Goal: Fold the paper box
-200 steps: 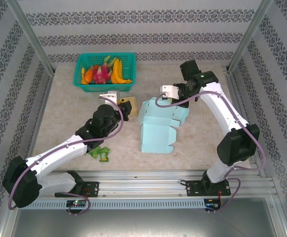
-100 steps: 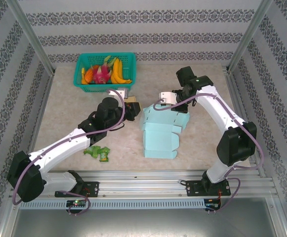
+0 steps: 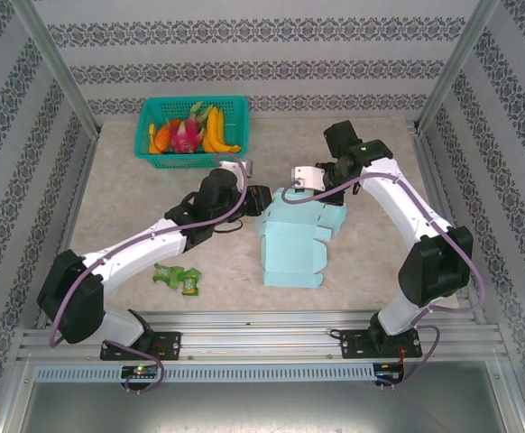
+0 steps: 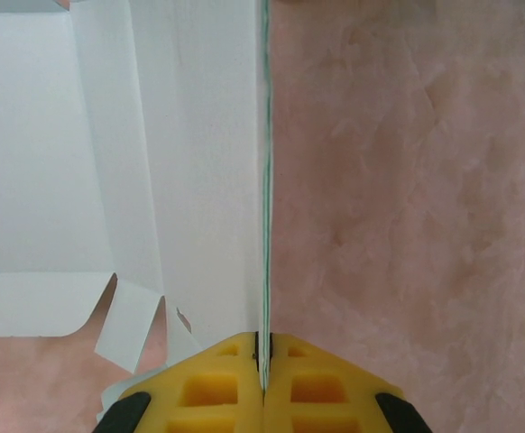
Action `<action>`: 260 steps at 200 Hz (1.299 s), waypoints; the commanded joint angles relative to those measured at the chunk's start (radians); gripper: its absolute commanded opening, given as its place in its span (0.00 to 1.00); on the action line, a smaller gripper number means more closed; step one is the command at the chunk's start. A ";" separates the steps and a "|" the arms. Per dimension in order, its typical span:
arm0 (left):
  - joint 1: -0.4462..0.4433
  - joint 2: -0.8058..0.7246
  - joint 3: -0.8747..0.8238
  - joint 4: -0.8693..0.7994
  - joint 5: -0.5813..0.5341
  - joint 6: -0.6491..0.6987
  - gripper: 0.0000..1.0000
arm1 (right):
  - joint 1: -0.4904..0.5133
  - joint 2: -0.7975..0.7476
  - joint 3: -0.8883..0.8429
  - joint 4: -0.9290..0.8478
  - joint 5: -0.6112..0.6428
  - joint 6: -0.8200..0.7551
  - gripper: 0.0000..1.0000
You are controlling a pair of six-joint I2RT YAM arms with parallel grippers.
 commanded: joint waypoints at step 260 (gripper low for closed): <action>-0.146 -0.073 -0.176 0.128 -0.096 0.124 0.30 | -0.030 0.014 -0.090 0.104 -0.056 0.142 0.00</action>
